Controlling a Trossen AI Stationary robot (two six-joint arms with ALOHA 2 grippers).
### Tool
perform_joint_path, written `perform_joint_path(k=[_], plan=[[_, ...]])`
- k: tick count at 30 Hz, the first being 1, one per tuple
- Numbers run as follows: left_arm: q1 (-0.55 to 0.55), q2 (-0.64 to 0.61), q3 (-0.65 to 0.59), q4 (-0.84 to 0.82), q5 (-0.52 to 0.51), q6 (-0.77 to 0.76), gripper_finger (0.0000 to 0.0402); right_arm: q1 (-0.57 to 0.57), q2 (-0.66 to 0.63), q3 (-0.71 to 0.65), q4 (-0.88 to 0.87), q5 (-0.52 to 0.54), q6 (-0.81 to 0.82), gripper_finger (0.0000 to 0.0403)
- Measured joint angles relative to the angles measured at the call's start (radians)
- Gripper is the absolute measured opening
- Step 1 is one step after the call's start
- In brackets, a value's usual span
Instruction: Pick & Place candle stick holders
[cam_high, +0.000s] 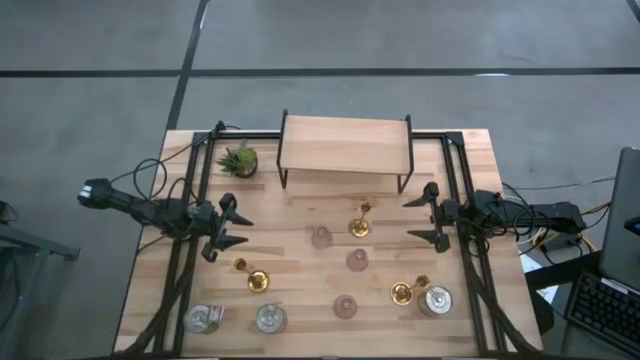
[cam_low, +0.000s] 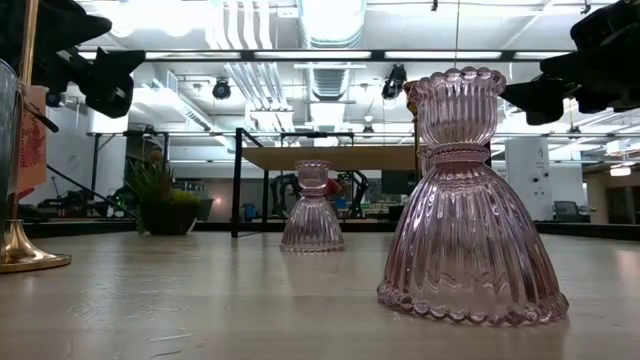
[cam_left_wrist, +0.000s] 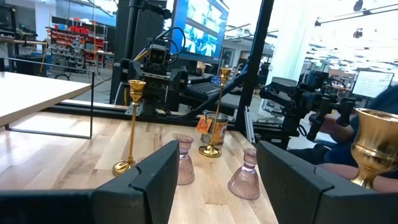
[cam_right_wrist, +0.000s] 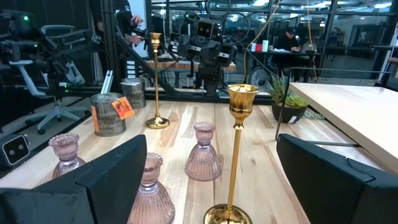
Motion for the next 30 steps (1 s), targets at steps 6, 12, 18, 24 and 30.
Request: perform_joint_path(k=[6,12,18,24,30], plan=[[0.000,0.000,0.000,0.000,0.000,0.000,0.0218,0.000,0.000,0.000,0.000,0.000,0.000,0.0354],[0.000,0.000,0.000,0.000,0.000,0.000,0.0218,0.000,0.000,0.000,0.009,0.000,0.001,0.0354],[0.000,0.000,0.000,0.000,0.000,0.000,0.0218,0.000,0.000,0.000,0.096,0.000,0.120,0.0354],[0.000,0.000,0.000,0.000,0.000,0.000,0.0218,0.000,0.000,0.000,0.160,-0.004,0.222,0.0354],[0.000,0.000,0.000,0.000,0.000,0.000,0.0218,0.000,0.000,0.000,0.141,-0.217,0.303,0.0354]])
